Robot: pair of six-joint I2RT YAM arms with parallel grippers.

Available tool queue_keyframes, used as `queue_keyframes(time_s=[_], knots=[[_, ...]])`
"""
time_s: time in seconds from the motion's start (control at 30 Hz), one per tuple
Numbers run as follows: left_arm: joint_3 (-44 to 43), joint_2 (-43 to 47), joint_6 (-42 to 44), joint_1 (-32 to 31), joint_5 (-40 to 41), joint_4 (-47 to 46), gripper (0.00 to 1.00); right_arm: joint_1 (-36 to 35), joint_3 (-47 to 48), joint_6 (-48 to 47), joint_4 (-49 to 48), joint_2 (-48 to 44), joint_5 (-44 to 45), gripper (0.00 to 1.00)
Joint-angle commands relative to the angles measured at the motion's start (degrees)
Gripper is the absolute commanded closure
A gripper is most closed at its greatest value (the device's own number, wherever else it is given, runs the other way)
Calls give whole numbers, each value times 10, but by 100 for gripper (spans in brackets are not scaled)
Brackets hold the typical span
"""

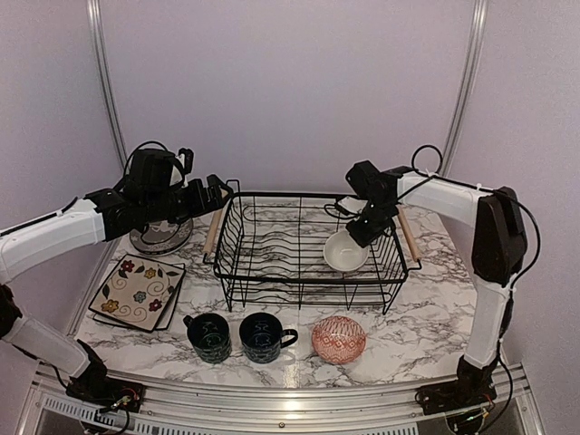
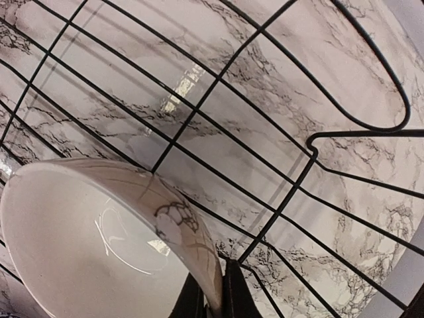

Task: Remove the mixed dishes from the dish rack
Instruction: Grab the bowl from the dish rack.

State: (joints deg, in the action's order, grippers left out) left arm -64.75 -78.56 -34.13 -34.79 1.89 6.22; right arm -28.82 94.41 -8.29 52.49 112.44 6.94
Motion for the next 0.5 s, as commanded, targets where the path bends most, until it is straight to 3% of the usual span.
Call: queue_keyframes(time_s=[0.0,0.27,0.47], knots=[[-13,-4,2,5,-8,0,1,-1,-2,18,-42,-44,-18,100],[-9,-1,1,4,-4,2,1,-1,-3,77,-57,-108,-57,100],[-5,-3,0,4,-1,-3,1,-2,-44,198,-58,-177,-93,100]])
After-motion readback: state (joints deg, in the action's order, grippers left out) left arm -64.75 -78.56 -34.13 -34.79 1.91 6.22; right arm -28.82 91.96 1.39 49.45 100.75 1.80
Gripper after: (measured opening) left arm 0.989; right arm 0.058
